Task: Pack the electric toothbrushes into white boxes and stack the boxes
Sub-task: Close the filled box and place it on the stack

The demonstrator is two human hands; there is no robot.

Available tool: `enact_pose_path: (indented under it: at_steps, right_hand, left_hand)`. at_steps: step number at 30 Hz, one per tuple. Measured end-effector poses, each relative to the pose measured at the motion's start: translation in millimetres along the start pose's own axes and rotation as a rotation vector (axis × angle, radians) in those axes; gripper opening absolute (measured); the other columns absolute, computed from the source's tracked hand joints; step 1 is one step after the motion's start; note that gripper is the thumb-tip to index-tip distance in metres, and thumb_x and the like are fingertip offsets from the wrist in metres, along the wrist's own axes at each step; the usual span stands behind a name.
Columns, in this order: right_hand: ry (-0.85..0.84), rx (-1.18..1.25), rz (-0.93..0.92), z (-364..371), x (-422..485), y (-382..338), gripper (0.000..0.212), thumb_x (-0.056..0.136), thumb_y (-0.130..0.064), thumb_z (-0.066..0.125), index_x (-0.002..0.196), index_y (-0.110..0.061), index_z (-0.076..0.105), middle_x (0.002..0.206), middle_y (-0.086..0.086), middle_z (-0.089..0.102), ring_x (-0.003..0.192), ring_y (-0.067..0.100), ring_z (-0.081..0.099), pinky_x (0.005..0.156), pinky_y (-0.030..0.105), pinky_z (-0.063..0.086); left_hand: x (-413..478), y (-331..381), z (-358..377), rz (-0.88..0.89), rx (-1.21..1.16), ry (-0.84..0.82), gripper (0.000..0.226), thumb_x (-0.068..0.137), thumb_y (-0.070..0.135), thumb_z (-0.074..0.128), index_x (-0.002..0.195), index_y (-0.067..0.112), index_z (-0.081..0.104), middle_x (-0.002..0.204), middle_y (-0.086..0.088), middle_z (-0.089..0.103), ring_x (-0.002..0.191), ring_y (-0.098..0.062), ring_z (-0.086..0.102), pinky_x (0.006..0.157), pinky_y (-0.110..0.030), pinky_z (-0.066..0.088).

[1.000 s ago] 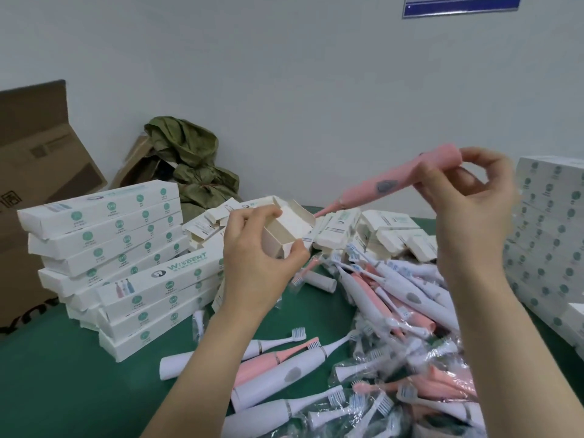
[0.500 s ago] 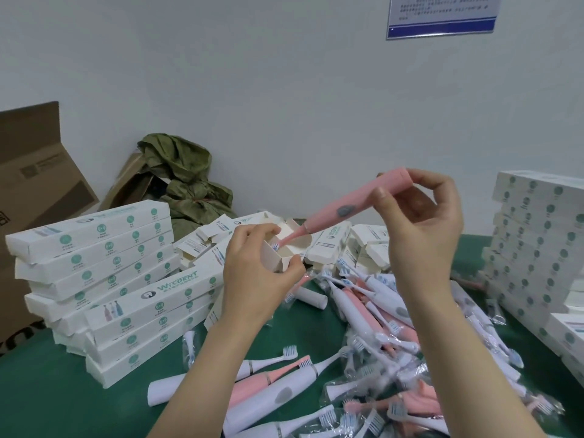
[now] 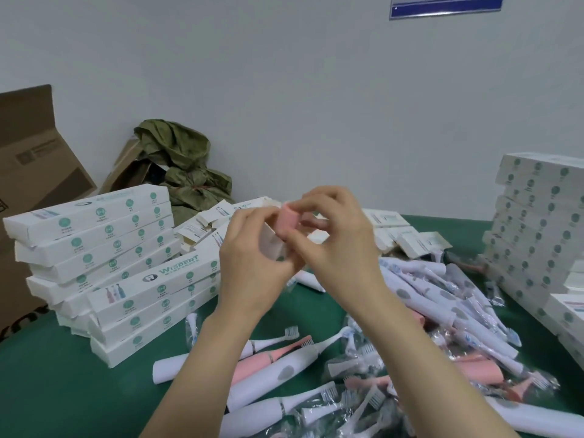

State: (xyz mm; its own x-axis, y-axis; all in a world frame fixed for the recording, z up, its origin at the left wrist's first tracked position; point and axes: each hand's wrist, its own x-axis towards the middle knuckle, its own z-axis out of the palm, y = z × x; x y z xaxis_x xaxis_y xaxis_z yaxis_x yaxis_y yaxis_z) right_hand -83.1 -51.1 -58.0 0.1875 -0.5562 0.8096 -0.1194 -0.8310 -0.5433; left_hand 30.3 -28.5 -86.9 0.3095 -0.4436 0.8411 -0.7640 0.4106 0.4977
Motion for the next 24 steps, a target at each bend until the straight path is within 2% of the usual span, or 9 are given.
enact_pose_path:
  at_steps: [4,6,8,10,12,14,17,20,24]
  right_hand:
    - [-0.222,-0.197,-0.047,1.5,-2.2,0.7,0.013,0.089,-0.015,0.065,0.087,-0.007,0.075,0.096,0.004,0.055,0.085,0.01,0.051,0.078,0.013,0.038]
    - [-0.141,-0.06,0.102,-5.7,-1.2,6.9,0.017,0.09,-0.019,0.062,0.081,-0.014,0.075,0.084,0.002,0.063,0.075,0.011,0.054,0.071,0.024,0.044]
    - [0.035,-0.005,0.264,-13.4,3.0,20.8,0.022,0.089,-0.022,0.058,0.073,-0.019,0.072,0.074,0.008,0.067,0.07,0.024,0.057,0.066,0.035,0.047]
    - [0.041,-0.113,0.389,-15.8,8.7,42.1,0.024,0.089,-0.019,0.055,0.073,-0.011,0.071,0.07,0.014,0.066,0.062,0.023,0.057,0.061,0.03,0.046]
    - [-0.198,-0.321,0.435,-7.3,10.9,63.1,0.022,0.089,-0.012,0.054,0.082,-0.002,0.071,0.066,0.006,0.065,0.055,0.006,0.05,0.052,0.016,0.037]
    - [-0.515,-0.503,0.362,10.1,7.2,80.0,0.02,0.088,-0.006,0.055,0.101,-0.005,0.07,0.092,0.004,0.069,0.079,0.007,0.057,0.067,0.012,0.037]
    - [-0.834,-0.66,0.24,40.0,-0.8,98.6,0.042,0.087,0.003,0.049,0.125,-0.013,0.057,0.124,0.01,0.059,0.11,0.026,0.055,0.086,0.031,0.045]
    - [-0.947,-0.916,0.051,58.5,-6.4,113.9,0.041,0.092,-0.003,0.047,0.131,-0.013,0.05,0.125,0.012,0.054,0.117,0.029,0.047,0.084,0.038,0.042]
    - [-0.892,-1.061,-0.085,57.2,-7.0,125.9,0.029,0.095,-0.012,0.05,0.124,-0.012,0.055,0.117,0.012,0.053,0.113,0.028,0.046,0.081,0.037,0.042]
  left_hand:
    - [4.1,-4.2,-12.2,-0.011,0.053,-0.006,0.037,0.068,0.013,0.074,0.105,0.01,0.067,0.102,0.002,0.055,0.087,0.005,0.045,0.078,0.0,0.031]
    - [5.3,-9.1,-20.1,-0.023,0.098,-0.006,0.038,0.069,0.013,0.077,0.105,0.01,0.067,0.102,0.0,0.057,0.087,0.004,0.044,0.077,0.001,0.03]
    - [7.8,-14.5,-27.9,-0.01,0.146,0.002,0.038,0.068,0.014,0.078,0.105,0.01,0.066,0.103,-0.003,0.059,0.088,0.003,0.043,0.077,0.001,0.029]
    - [10.7,-19.2,-31.0,-0.006,0.177,-0.002,0.04,0.067,0.013,0.078,0.105,0.009,0.066,0.104,-0.005,0.06,0.088,0.002,0.042,0.078,0.002,0.027]
    - [10.6,-20.8,-27.9,-0.022,0.178,-0.024,0.04,0.067,0.013,0.078,0.105,0.009,0.067,0.104,-0.005,0.06,0.089,0.001,0.042,0.078,0.002,0.027]
    - [7.1,-19.7,-22.4,-0.026,0.172,-0.053,0.04,0.067,0.012,0.078,0.105,0.008,0.067,0.102,-0.002,0.059,0.089,0.001,0.043,0.079,0.001,0.028]
    - [3.4,-18.5,-18.3,-0.037,0.145,-0.059,0.04,0.066,0.012,0.079,0.104,0.01,0.067,0.102,0.0,0.059,0.09,-0.001,0.045,0.079,-0.001,0.03]
    - [4.8,-19.3,-18.9,-0.048,0.125,-0.042,0.039,0.067,0.013,0.078,0.104,0.013,0.067,0.101,0.0,0.06,0.09,0.0,0.045,0.078,0.0,0.031]
    - [7.6,-21.4,-21.0,-0.04,0.147,-0.056,0.039,0.068,0.014,0.078,0.105,0.012,0.067,0.101,0.001,0.059,0.089,0.001,0.044,0.078,0.0,0.03]
